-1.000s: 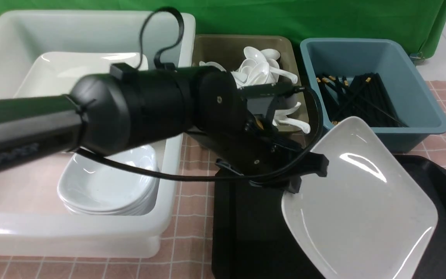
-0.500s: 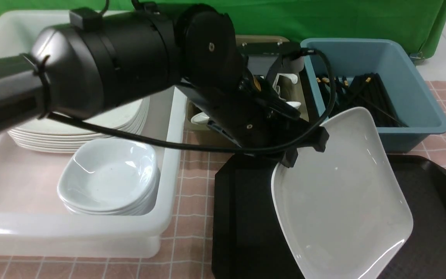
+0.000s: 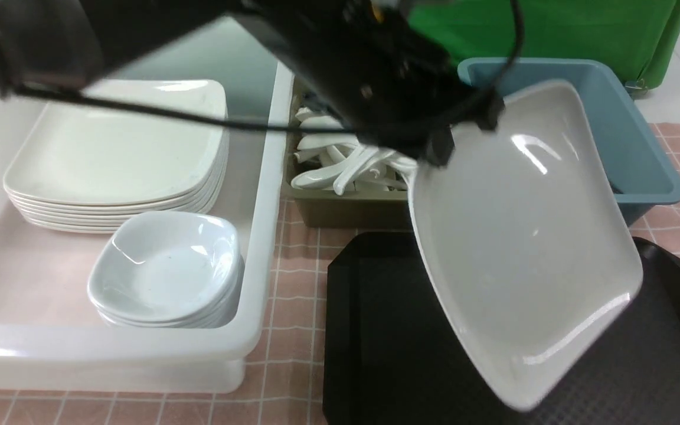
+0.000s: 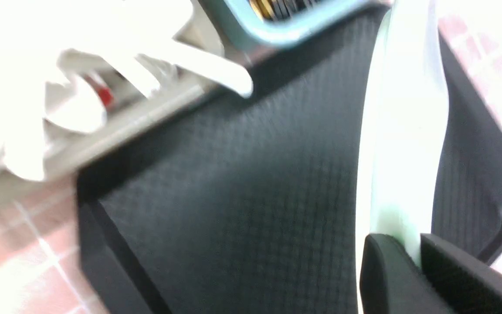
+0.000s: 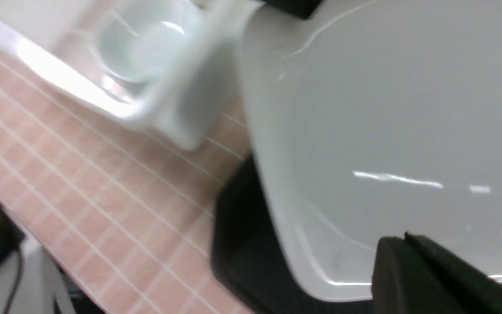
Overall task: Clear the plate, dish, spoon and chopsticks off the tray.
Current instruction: Use the left arm to put the plate into the large storage box on the left
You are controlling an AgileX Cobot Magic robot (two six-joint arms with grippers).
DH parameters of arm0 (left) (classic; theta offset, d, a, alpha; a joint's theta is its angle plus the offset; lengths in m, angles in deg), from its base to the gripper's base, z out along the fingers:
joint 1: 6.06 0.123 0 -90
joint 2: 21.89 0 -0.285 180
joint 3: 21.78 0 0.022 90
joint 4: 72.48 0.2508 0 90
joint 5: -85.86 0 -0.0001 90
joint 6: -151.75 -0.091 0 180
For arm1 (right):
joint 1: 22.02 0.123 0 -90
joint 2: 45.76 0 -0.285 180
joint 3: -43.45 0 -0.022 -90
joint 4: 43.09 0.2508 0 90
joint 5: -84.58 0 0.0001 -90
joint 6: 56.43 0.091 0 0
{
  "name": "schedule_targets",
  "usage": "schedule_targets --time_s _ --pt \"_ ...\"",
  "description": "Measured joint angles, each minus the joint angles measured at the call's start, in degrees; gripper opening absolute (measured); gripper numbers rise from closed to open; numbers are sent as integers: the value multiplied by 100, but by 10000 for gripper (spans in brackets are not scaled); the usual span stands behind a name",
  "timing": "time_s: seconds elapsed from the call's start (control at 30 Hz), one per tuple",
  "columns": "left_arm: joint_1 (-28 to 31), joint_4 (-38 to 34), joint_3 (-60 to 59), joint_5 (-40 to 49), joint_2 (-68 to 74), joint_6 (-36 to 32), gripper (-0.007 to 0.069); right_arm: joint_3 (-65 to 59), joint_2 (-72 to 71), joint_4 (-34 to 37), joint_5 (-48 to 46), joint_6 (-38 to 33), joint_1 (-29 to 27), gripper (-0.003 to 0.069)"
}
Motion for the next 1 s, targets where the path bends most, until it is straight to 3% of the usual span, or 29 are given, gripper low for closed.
schedule_targets --time_s 0.1,0.33,0.37,0.4,0.53,0.63,0.7,0.73,0.8,0.9,1.0 --pt "295 -6 294 198 0 -29 19 190 41 208 9 -142 121 30" --pt "2025 -690 1160 647 -13 -435 19 1691 885 64 27 210 1499 30" --pt "2085 -720 1160 653 -13 -449 19 1691 887 34 27 237 1499 30" --pt "2610 -983 1195 694 -36 -591 19 2060 1231 -286 62 544 1966 30" --pt "3661 -1412 1195 809 -46 -896 19 2642 1839 -1089 115 1112 2732 30" --pt "4961 -1642 1195 922 -46 -1202 19 3266 2593 -1723 196 1562 3449 30" --pt "5288 -1656 1195 922 -46 -1227 19 3433 2788 -1773 231 1638 3569 30" --pt "5886 -1663 1195 904 -15 -1249 19 3800 3172 -1806 335 1749 3733 30" --pt "6230 -1668 1195 860 62 -1284 19 4029 3435 -1829 430 1813 3809 30" --pt "6681 -1810 1195 746 374 -1418 21 4480 3958 -1843 736 1883 3873 30" --pt "6737 -2030 1195 741 698 -1592 21 4774 4277 -1843 866 2009 3874 30"
